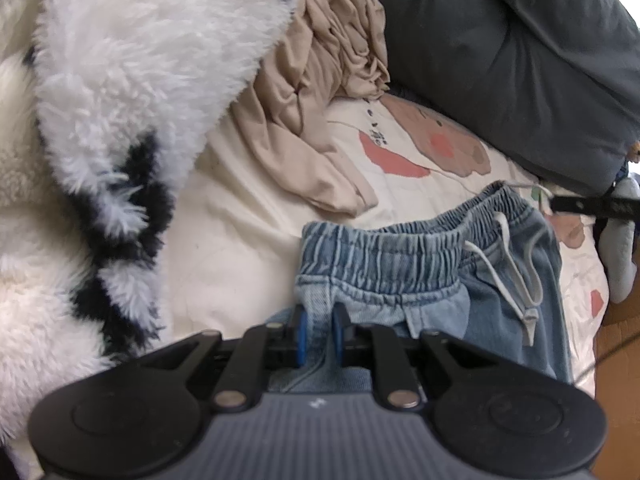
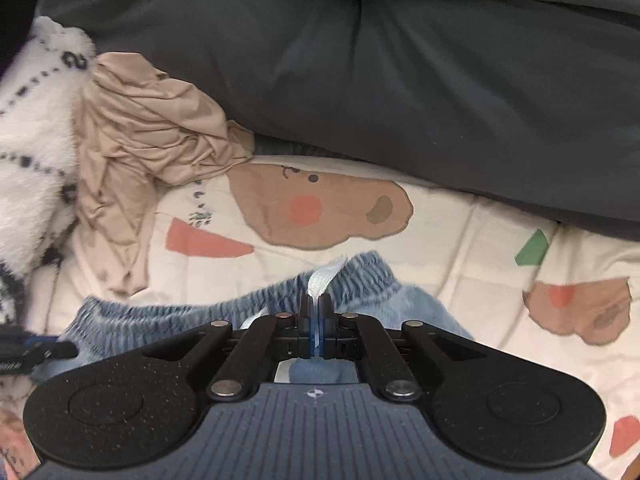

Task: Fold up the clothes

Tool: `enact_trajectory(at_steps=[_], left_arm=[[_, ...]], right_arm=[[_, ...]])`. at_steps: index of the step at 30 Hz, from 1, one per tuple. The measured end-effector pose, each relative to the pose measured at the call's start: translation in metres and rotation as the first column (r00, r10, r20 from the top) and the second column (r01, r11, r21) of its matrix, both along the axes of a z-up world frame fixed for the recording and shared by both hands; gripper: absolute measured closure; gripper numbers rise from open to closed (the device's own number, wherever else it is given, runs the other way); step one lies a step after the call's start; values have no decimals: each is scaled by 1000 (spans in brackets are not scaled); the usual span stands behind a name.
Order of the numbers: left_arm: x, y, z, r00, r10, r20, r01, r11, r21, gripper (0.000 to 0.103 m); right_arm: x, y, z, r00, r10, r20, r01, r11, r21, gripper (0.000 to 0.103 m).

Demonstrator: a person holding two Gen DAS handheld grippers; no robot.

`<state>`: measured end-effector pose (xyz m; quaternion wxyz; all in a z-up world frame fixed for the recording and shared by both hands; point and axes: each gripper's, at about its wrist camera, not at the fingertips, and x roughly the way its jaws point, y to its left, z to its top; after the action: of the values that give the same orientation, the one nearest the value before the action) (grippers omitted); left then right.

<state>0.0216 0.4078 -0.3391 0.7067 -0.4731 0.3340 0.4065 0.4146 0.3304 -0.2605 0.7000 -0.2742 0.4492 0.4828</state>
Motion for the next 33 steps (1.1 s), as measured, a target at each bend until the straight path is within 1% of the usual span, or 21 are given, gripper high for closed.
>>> enact_trajectory(at_steps=[6, 10, 13, 15, 17, 21, 26, 33], left_arm=[[2, 0, 1, 1000, -3, -14, 3, 1000, 13, 89], [4, 2, 1, 1000, -6, -22, 6, 1000, 19, 89], [4, 4, 2, 1000, -10, -28, 10, 1000, 28, 89], [4, 5, 1, 999, -10, -31, 11, 999, 31, 89], [3, 7, 1, 999, -11, -33, 12, 999, 36, 89], [1, 11, 2, 999, -10, -39, 12, 999, 50, 89], [3, 16, 5, 998, -20, -65, 25, 997, 79, 89], [6, 18, 2, 997, -24, -78, 29, 997, 71, 89]], right_arm=[[-23, -36, 16, 999, 9, -34, -9, 1000, 11, 103], [-40, -60, 18, 998, 23, -60, -23, 1000, 2, 103], [-49, -78, 12, 995, 28, -92, -31, 999, -33, 103], [-55, -88, 3, 991, 34, -127, -44, 996, -75, 103], [-60, -99, -4, 989, 40, -140, -56, 992, -112, 102], [-53, -114, -2, 989, 19, -150, -38, 991, -126, 100], [-30, -117, 11, 995, 9, -104, -21, 993, -117, 99], [12, -101, 20, 1000, -5, -29, 2, 996, -90, 99]])
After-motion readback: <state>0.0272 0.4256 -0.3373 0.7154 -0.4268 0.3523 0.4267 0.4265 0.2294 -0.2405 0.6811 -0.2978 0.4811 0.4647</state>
